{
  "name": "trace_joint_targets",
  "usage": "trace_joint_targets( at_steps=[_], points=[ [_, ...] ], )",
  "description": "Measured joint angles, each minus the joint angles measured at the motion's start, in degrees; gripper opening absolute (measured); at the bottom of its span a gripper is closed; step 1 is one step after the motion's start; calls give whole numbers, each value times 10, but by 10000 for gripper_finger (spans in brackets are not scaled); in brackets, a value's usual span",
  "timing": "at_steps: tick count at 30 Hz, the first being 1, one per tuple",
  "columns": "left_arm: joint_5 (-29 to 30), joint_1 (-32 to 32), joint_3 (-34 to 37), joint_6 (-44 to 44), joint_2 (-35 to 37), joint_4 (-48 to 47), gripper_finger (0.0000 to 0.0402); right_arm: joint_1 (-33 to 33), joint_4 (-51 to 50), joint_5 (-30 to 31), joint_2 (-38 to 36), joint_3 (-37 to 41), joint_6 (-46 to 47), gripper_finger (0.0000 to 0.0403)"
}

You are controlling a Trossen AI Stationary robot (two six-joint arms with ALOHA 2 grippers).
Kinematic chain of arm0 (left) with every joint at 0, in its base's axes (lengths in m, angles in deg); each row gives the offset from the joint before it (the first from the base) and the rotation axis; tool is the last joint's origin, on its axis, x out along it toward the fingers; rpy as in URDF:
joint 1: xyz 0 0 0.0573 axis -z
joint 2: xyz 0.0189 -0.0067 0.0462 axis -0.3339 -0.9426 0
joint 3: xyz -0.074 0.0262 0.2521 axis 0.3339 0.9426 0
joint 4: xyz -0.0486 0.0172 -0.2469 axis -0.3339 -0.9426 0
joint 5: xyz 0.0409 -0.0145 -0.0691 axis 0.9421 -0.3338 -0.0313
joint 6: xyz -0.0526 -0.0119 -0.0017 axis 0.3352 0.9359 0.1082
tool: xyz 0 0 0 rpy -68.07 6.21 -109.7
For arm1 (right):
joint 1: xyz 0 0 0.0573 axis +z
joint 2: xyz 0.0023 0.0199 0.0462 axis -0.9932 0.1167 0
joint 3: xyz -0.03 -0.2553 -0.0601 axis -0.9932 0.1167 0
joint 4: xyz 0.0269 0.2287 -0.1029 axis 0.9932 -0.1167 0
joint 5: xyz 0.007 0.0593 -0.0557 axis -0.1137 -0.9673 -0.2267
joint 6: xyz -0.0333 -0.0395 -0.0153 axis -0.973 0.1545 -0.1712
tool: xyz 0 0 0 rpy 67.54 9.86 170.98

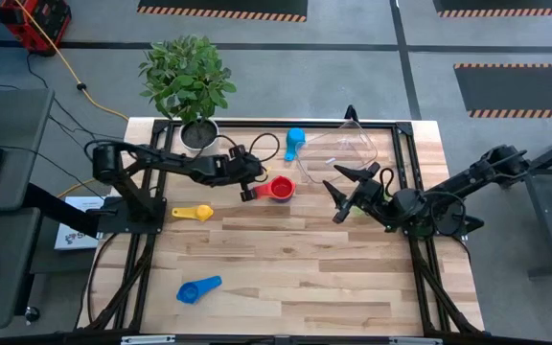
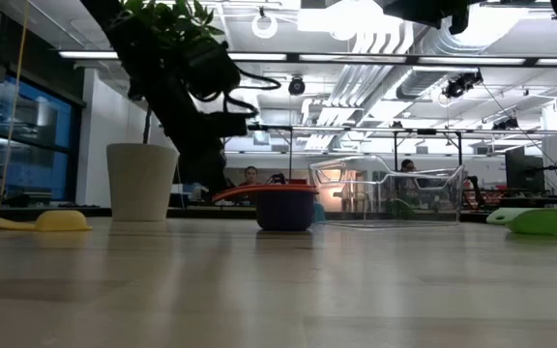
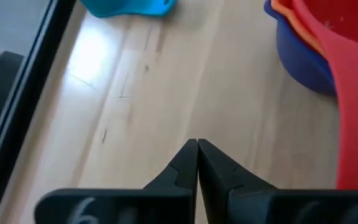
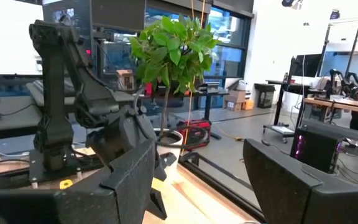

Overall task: Nest measuring cups in basket
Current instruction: Stack the red measuring cup on top of the orange measuring cup, then stack the light blue measuring cup on top of the red measuring cup

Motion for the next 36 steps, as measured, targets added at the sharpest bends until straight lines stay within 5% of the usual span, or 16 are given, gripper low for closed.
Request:
trace_joint_targets(
  at_steps=[27, 36],
  points=[
    [-69, 51, -22, 86, 26, -92, 0, -1, -8, -1, 0, 0, 3, 236],
    [-21, 54, -30, 93, 166, -125, 0, -2, -10, -1, 0, 0, 3, 236]
  ],
)
